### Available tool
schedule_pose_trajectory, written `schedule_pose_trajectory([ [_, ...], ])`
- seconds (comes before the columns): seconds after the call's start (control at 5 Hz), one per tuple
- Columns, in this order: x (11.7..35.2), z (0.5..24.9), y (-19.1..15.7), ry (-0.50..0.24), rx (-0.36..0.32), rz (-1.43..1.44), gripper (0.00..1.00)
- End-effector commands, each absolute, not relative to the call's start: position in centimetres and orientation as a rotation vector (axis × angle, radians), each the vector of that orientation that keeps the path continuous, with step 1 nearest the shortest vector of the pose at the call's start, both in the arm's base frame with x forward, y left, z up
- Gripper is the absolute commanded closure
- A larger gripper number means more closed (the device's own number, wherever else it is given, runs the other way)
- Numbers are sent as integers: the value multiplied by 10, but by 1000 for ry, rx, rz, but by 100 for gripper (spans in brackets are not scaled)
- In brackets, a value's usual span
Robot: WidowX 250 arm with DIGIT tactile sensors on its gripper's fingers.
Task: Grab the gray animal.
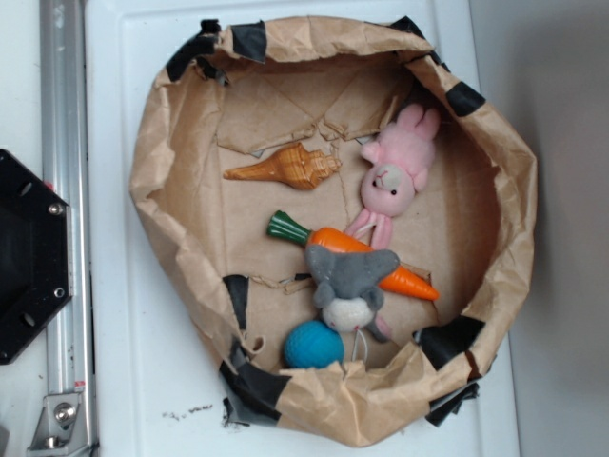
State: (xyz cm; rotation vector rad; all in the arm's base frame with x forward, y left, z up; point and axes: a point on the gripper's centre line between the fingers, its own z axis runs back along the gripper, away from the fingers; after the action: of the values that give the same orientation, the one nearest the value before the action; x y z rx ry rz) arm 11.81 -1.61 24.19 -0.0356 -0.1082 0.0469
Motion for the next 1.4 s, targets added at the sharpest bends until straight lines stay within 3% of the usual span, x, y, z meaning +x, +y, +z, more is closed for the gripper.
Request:
schedule_pose_trajectory([
  [0.0,118,242,-16,-108,-36,47,0],
  [0.2,168,201,-5,-3,-20,268,0],
  [0.6,238,166,-2,-48,-194,685,0],
  [0.8,253,139,-9,-127,-282,778,0],
  [1.0,263,112,-21,-156,-321,765,0],
  [1.2,276,86,-27,-138,-319,737,0],
])
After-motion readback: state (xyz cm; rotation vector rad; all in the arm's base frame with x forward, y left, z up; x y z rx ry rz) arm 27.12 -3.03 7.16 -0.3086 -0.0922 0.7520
